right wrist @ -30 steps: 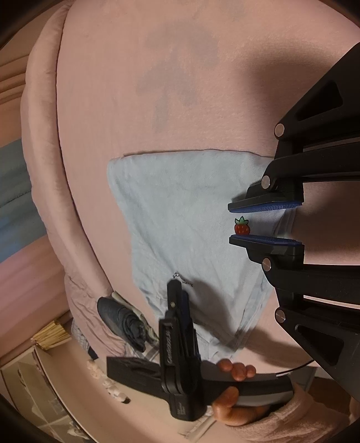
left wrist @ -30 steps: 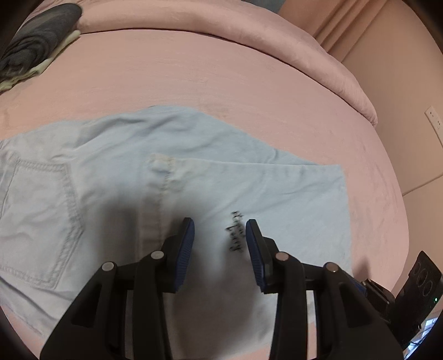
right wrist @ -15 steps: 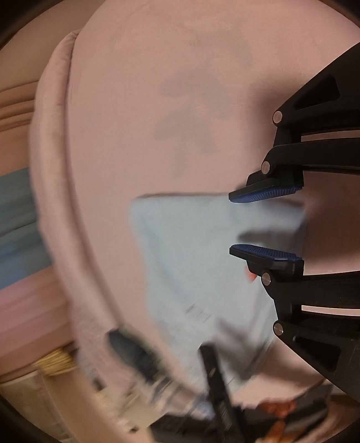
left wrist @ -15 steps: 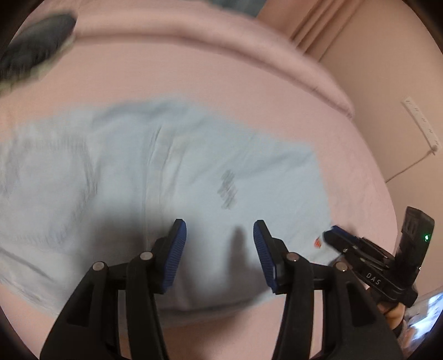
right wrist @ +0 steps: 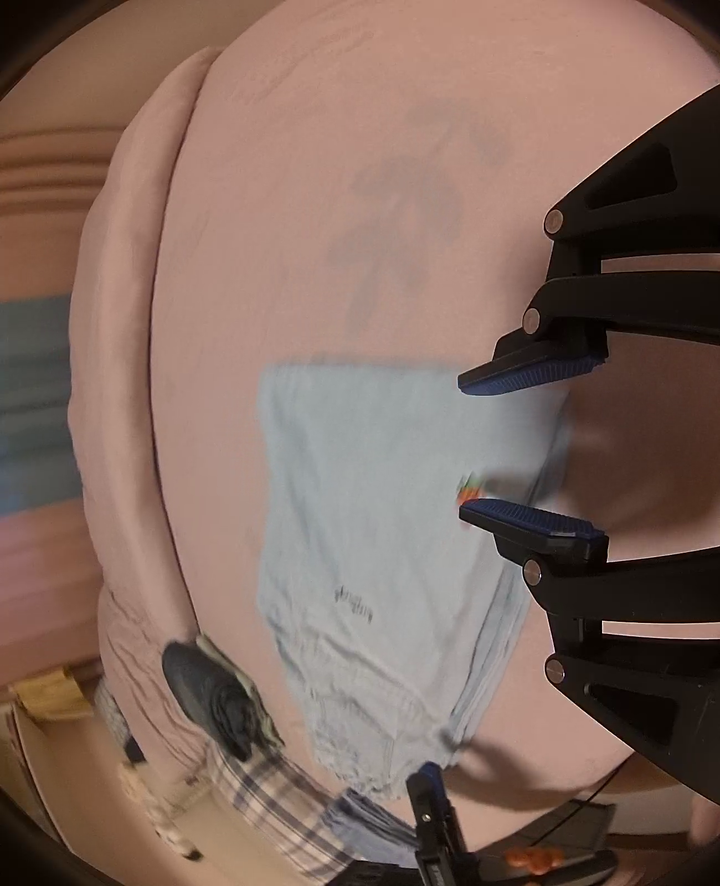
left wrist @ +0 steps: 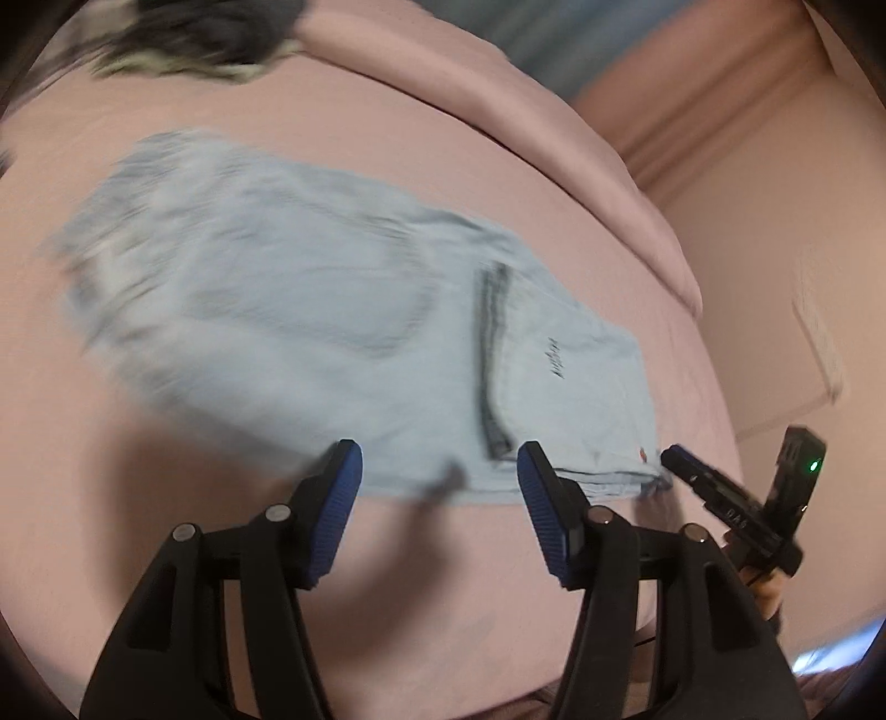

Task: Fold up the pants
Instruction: 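Grasp the folded jeans edge with the left tool and lift it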

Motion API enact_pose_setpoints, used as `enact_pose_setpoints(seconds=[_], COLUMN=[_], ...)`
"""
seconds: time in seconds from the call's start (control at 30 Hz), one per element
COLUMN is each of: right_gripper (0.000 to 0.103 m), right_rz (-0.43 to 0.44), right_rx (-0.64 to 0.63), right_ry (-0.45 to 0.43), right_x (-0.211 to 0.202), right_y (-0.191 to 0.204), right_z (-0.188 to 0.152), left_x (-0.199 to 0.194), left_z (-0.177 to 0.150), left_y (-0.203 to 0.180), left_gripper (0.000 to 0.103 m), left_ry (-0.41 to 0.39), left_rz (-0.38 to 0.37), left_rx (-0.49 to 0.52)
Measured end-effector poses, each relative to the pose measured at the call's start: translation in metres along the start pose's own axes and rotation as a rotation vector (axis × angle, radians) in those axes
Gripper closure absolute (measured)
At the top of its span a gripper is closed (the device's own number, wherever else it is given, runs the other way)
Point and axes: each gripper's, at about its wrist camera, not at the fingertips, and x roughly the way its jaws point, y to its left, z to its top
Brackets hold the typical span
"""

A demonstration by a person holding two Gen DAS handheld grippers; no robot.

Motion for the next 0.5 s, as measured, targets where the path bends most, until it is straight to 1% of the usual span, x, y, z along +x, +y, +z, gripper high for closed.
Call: enact_pose_setpoints(seconds=[0.07, 0.13, 0.2, 0.27, 0.3, 0.33, 0.4, 0.5], right_gripper=[0.064, 0.064, 0.064, 0.064, 0.064, 0.064, 0.064, 0.064], right_rz=[0.034, 0.07, 0.104, 0.118, 0.129, 0.135, 0.14, 0.133], right_rx=[-0.038, -0.058, -0.089, -0.124, -0.135, -0.141, -0.16, -0.177], right_ry=[0.005, 0.011, 0.018, 0.024, 0.028, 0.03, 0.035, 0.036], right_x=[0.008, 0.011, 0.015, 0.018, 0.019, 0.019, 0.019, 0.015], right_y=[0.022, 0.038, 0.057, 0.074, 0.08, 0.084, 0.094, 0.098], right_z=[0.007, 0.009, 0.012, 0.014, 0.014, 0.014, 0.014, 0.013], left_x=[-0.012, -0.018, -0.02, -0.018, -0.017, -0.018, -0.016, -0.016], left_z=[-0.008, -0.017, -0.024, -0.024, -0.023, -0.02, -0.013, -0.003], left_y=[0.02, 0.037, 0.059, 0.068, 0.072, 0.074, 0.078, 0.086], left_gripper=[0.043, 0.037, 0.037, 0.037, 0.036, 0.036, 0.036, 0.036], left_ry=[-0.02, -0.031, -0.058, -0.092, -0.108, -0.13, -0.184, -0.254], left_rz=[-0.014, -0.048, -0.059, -0.1, -0.116, -0.114, -0.086, -0.083], left_rx=[-0.091, -0.194, -0.302, -0.405, -0.44, -0.47, -0.518, -0.587])
